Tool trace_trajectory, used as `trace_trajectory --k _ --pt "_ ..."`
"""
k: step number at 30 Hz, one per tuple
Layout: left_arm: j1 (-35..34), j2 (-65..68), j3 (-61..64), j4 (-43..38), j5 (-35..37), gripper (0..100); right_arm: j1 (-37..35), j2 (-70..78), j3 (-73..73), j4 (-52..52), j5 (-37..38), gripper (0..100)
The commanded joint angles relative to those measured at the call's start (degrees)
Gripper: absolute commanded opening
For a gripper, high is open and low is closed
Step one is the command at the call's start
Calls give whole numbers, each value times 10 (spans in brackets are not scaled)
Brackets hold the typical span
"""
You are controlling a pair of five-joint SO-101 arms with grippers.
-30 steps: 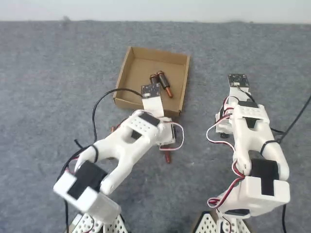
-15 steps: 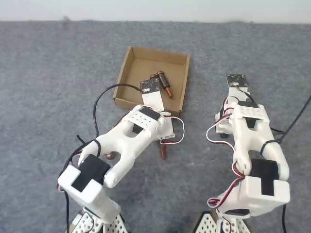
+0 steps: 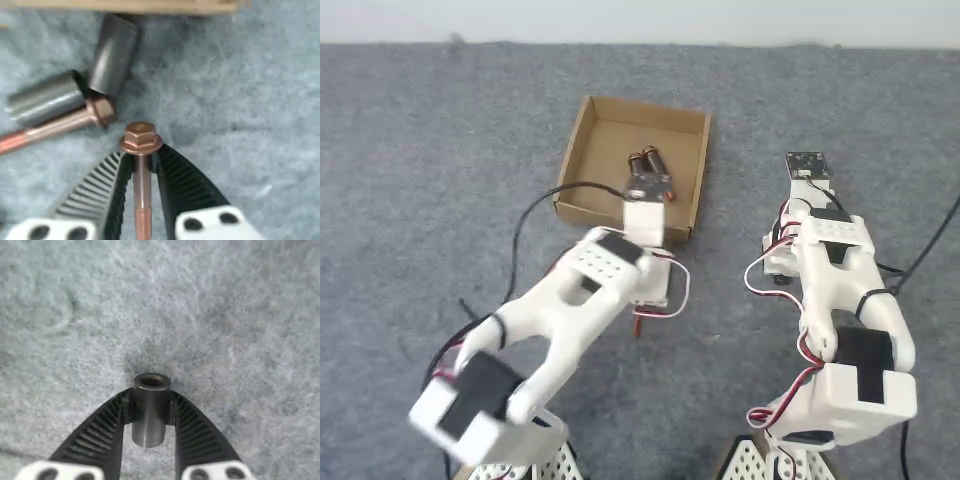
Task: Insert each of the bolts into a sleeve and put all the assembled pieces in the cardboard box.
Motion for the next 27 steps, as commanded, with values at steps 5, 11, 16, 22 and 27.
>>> trace_trajectory --k 5,11,16,22,27 --pt "-92 -166 65 -69 -17 11 -7 -20 -7 -3 6 6" --pt "-158 -247 145 -166 -16 11 -7 -20 -7 -3 6 6" --pt "-212 -273 228 -318 -17 11 -7 -21 -7 -3 6 6" --pt "-299 -271 259 -425 -17 11 -51 -21 -7 -7 10 6" --pt "-325 -267 265 -453 -17 11 -73 -22 -21 -53 10 6"
